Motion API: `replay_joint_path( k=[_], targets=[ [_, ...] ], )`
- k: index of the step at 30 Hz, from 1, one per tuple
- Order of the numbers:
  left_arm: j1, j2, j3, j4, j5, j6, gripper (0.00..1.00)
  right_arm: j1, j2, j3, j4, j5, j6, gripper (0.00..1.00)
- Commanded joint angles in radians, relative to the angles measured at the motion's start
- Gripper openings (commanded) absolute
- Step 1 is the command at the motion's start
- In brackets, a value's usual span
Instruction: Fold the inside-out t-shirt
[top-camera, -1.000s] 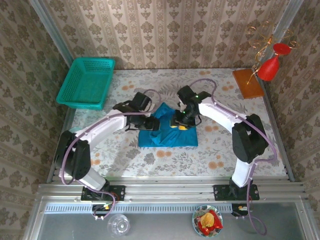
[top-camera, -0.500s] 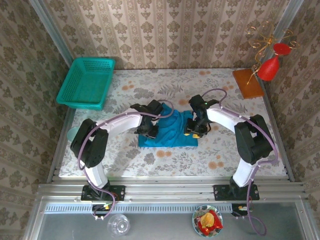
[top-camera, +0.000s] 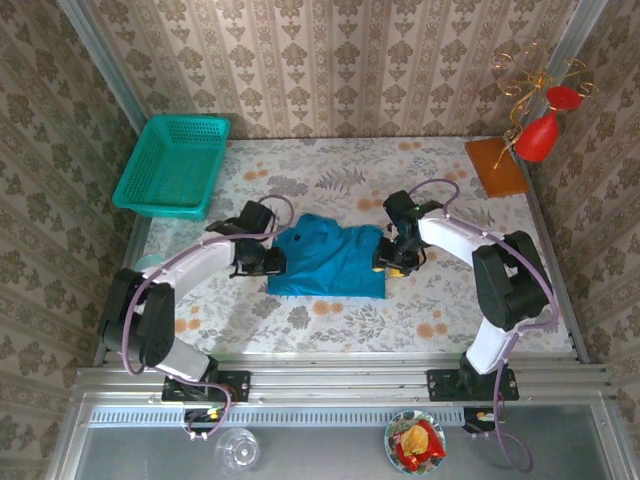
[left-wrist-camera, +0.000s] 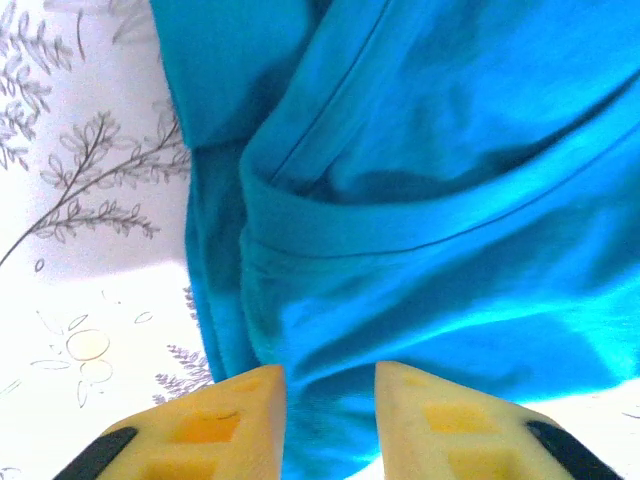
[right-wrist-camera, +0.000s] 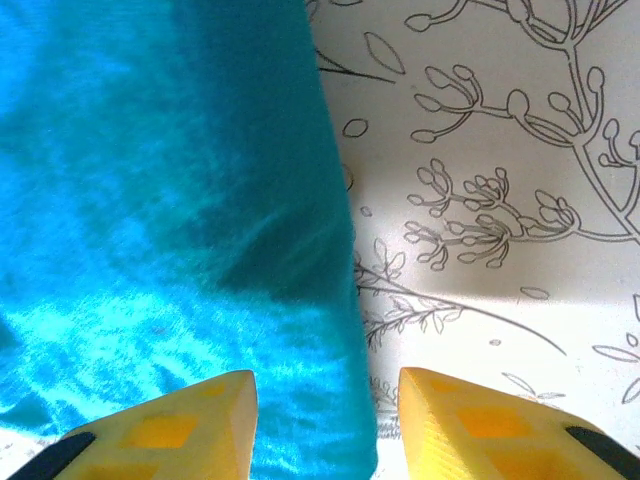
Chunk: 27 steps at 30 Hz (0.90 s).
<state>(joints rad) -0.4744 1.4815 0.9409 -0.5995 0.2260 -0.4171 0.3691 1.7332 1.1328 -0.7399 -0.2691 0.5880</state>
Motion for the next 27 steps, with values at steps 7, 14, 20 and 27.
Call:
replay_joint_path(
  k=[7, 14, 20, 27],
  targets=[
    [0.089, -0.019, -0.044, -0.082, 0.100, 0.042, 0.38, -0.009, -0.063, -0.060, -0.026, -0.067, -0.043, 0.47],
    [0.129, -0.023, -0.117, -0.024, 0.245, 0.056, 0.40, -0.007, -0.017, -0.103, 0.002, -0.132, -0.081, 0.49],
    [0.134, 0.039, -0.133, 0.049, 0.304, 0.030, 0.34, -0.007, 0.046, -0.106, 0.033, -0.174, -0.092, 0.46],
    [0.136, 0.024, -0.116, 0.060, 0.279, 0.017, 0.08, -0.007, 0.046, -0.115, 0.073, -0.209, -0.065, 0.14]
  ],
)
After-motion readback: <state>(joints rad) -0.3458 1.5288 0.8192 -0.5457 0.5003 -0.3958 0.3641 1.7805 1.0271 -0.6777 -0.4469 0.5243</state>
